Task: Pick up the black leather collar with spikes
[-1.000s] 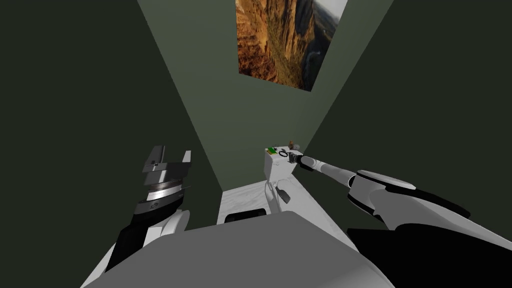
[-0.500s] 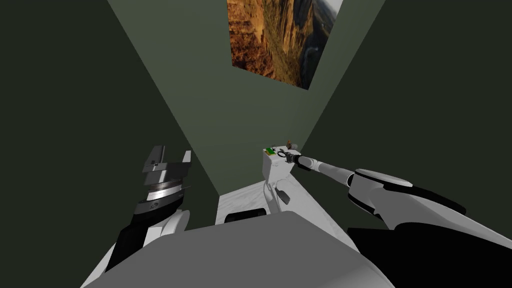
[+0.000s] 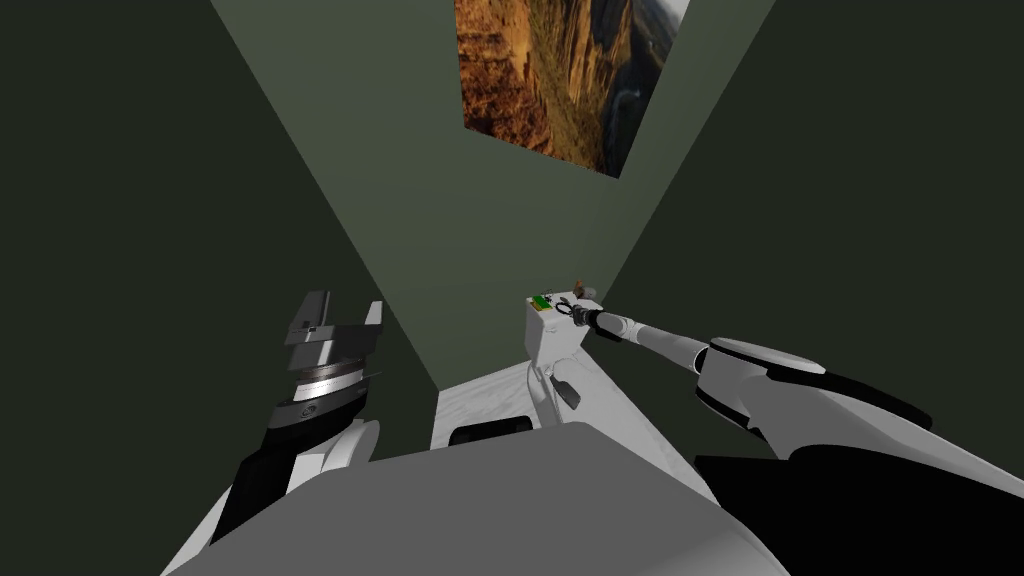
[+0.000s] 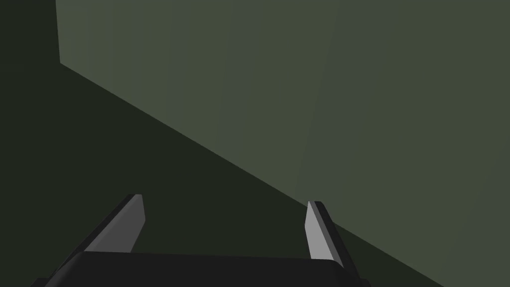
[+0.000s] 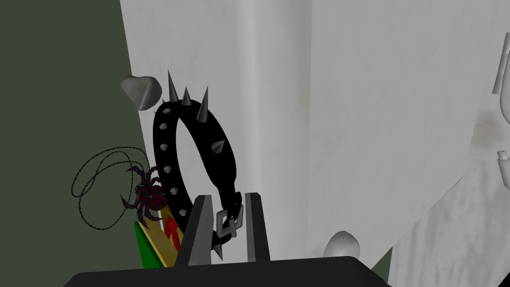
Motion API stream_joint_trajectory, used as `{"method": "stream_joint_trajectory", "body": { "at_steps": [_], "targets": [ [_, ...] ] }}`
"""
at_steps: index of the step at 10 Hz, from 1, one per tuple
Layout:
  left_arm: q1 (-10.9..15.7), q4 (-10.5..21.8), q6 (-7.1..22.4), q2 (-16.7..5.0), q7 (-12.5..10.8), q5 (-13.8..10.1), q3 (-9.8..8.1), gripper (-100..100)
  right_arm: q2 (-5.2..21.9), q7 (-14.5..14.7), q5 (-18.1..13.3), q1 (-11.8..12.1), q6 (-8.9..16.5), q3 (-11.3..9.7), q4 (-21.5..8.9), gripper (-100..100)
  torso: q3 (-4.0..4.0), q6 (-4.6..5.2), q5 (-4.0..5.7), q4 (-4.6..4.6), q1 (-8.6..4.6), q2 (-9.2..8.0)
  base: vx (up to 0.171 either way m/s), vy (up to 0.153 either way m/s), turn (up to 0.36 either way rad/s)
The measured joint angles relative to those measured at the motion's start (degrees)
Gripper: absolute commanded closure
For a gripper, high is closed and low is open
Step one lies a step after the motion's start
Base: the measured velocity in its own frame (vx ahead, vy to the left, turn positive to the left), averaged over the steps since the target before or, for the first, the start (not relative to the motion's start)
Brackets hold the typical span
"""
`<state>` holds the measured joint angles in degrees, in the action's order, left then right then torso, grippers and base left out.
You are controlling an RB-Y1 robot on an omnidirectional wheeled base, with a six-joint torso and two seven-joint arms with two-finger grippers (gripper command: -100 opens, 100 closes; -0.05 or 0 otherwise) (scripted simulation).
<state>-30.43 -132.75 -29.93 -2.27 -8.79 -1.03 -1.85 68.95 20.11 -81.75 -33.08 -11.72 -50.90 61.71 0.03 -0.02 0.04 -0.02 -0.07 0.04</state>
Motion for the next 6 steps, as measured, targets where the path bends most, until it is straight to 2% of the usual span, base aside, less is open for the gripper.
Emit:
{"method": "stream_joint_trajectory", "body": {
  "at_steps": [1, 3, 4, 5, 6],
  "targets": [
    [0.00, 0.00, 0.00, 0.00, 0.00, 0.00, 0.00, 0, 0.00, 0.00, 0.00, 0.00, 0.00, 0.00, 0.00, 100, 0.00, 0.00, 0.00, 0.00, 0.00, 0.00, -0.074, -0.019, 0.286],
    [0.02, 0.00, 0.00, 0.00, 0.00, 0.00, 0.00, 0, -0.11, 1.80, 1.69, 0.83, -0.48, 1.72, -2.20, 100, -0.06, -0.24, 0.12, -0.03, -0.07, -0.20, -0.144, -0.021, 0.301],
    [0.03, 0.01, 0.01, 0.00, 0.00, 0.00, 0.01, 0, -0.55, 3.38, 3.08, 1.30, -1.13, 3.19, -4.38, 100, -0.08, -0.27, 0.14, -0.04, -0.06, -0.23, -0.113, -0.023, 0.165],
    [0.01, 0.00, 0.00, 0.00, 0.00, 0.00, 0.00, 0, 0.29, 2.34, 2.52, 1.29, -0.89, 2.45, -4.06, 100, -0.05, -0.19, 0.12, -0.04, -0.07, -0.17, -0.048, -0.015, -0.002],
    [0.00, 0.00, 0.00, 0.00, 0.00, 0.00, 0.00, 0, 0.69, 0.80, 1.96, 1.16, -0.51, 1.79, -3.65, 100, 0.04, -0.14, 0.12, -0.07, -0.08, 0.00, -0.076, 0.003, 0.227]
  ]
}}
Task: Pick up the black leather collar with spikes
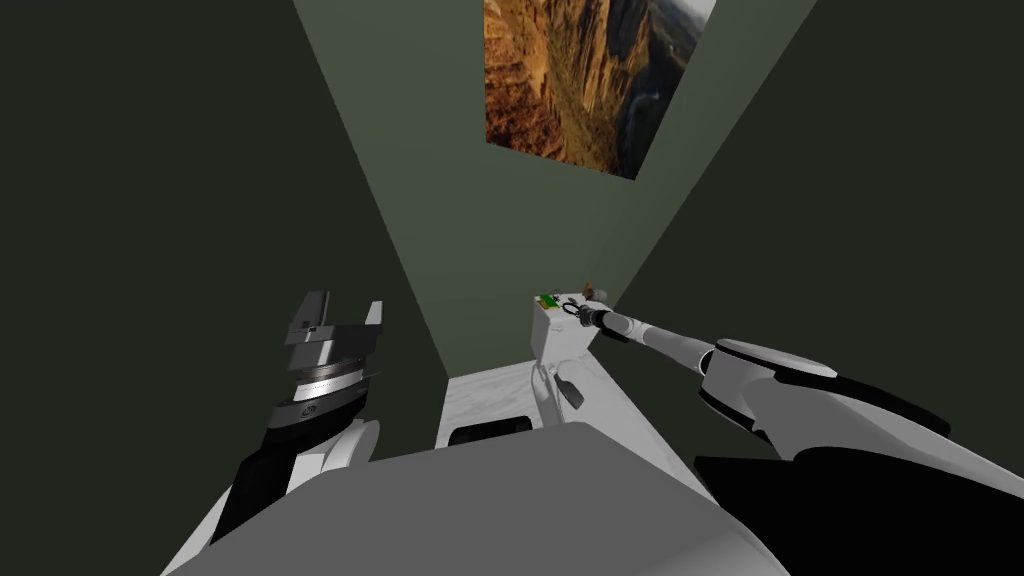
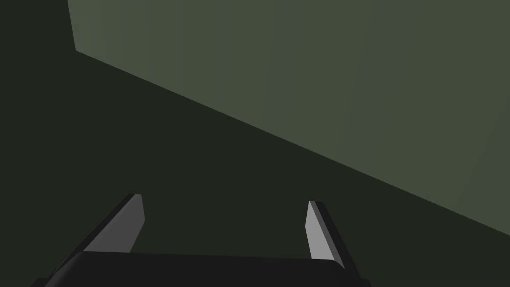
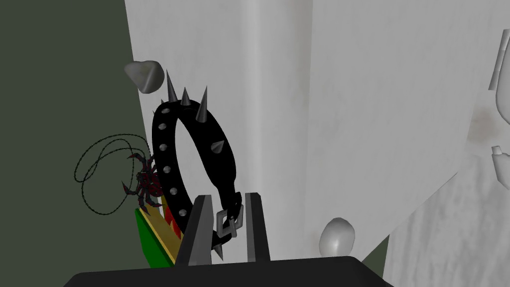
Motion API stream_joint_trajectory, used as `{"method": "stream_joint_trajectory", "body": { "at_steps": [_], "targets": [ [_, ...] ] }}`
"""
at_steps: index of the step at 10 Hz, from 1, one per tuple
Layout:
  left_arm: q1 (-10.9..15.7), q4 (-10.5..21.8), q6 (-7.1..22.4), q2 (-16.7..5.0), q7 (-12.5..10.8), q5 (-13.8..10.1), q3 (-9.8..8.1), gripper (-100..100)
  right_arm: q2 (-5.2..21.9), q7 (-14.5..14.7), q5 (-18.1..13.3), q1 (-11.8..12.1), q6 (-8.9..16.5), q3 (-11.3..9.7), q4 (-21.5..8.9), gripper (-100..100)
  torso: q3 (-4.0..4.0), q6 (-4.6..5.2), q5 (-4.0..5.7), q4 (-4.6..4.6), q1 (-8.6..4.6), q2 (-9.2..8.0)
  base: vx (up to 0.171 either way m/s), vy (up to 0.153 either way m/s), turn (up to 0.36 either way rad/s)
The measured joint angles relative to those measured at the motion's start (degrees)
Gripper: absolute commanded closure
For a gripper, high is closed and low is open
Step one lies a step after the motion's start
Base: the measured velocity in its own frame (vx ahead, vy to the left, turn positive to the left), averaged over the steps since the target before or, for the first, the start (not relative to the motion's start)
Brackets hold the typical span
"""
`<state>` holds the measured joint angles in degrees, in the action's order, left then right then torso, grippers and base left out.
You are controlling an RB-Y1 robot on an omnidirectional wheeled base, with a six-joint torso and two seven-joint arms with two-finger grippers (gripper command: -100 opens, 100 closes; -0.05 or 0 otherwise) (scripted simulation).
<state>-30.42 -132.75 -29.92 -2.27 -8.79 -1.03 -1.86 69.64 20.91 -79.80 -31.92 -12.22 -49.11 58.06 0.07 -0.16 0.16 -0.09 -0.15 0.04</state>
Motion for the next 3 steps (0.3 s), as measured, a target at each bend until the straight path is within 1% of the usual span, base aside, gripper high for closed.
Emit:
{"method": "stream_joint_trajectory", "body": {
  "at_steps": [1, 2, 3],
  "targets": [
    [0.01, 0.00, 0.00, 0.00, 0.00, 0.00, 0.01, 0, 0.51, 0.46, 1.09, 0.70, -0.35, 1.08, -0.95, 100, 0.02, -0.13, -0.01, -0.01, 0.05, 0.01, -0.102, -0.022, 0.300],
    [0.01, 0.00, 0.00, 0.00, 0.00, 0.00, 0.00, 0, 1.33, -0.08, 1.22, 1.26, -0.11, 1.07, -1.12, 100, 0.00, -0.15, 0.00, 0.00, 0.01, -0.02, -0.043, -0.018, 0.060],
    [0.00, 0.00, 0.00, 0.00, 0.00, 0.00, 0.00, 0, 1.38, -0.37, 1.19, 1.28, 0.01, 1.02, -1.08, 0, 0.06, -0.05, 0.00, -0.02, 0.01, 0.10, -0.007, -0.002, -0.008]
  ]
}}
